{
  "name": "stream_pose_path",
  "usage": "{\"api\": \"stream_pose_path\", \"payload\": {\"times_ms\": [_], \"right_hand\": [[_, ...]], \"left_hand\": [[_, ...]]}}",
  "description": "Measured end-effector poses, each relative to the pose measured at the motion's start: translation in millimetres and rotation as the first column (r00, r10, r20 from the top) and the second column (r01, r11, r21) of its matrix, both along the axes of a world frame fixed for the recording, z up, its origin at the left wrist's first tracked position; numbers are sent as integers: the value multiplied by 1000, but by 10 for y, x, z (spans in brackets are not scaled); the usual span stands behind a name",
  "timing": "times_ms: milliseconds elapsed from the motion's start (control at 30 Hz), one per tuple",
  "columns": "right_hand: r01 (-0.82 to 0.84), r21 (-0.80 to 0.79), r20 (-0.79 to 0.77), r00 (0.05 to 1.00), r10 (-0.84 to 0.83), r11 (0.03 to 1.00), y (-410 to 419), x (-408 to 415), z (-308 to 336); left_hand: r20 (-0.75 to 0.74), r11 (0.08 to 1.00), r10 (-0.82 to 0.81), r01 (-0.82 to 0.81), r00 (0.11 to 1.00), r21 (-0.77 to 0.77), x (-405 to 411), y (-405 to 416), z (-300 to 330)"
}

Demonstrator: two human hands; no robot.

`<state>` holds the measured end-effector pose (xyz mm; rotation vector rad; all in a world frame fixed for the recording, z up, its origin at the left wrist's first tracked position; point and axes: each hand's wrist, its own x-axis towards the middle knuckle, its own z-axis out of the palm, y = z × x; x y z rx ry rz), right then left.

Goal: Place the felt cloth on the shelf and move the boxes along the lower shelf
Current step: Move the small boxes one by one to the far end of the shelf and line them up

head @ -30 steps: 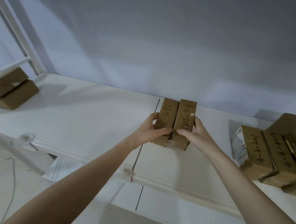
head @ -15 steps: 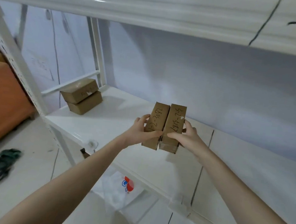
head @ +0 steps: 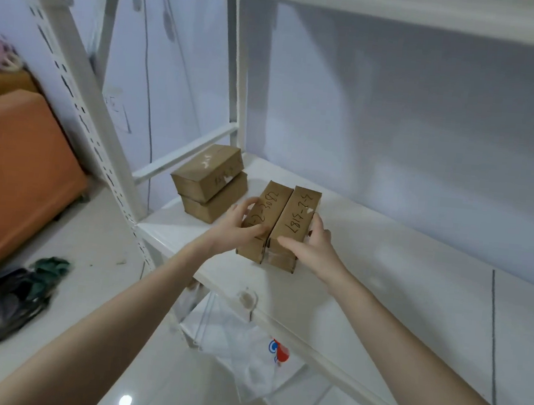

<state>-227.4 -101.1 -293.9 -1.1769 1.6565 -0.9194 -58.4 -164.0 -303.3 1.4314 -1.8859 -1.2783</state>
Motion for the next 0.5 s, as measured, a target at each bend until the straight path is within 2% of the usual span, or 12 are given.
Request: {"api": "stream_pose_path", "payload": {"times_ms": [300,500], "right_hand": [[66,33,-20,998,-65,997,-432,283,-319],[81,1,-68,994,-81,997,-686,361,-401]], "left_hand": [[166,993,-87,98,982,-61,249,-511,-264],[278,934,-77,167,957,-315,228,-657,-187]]}}
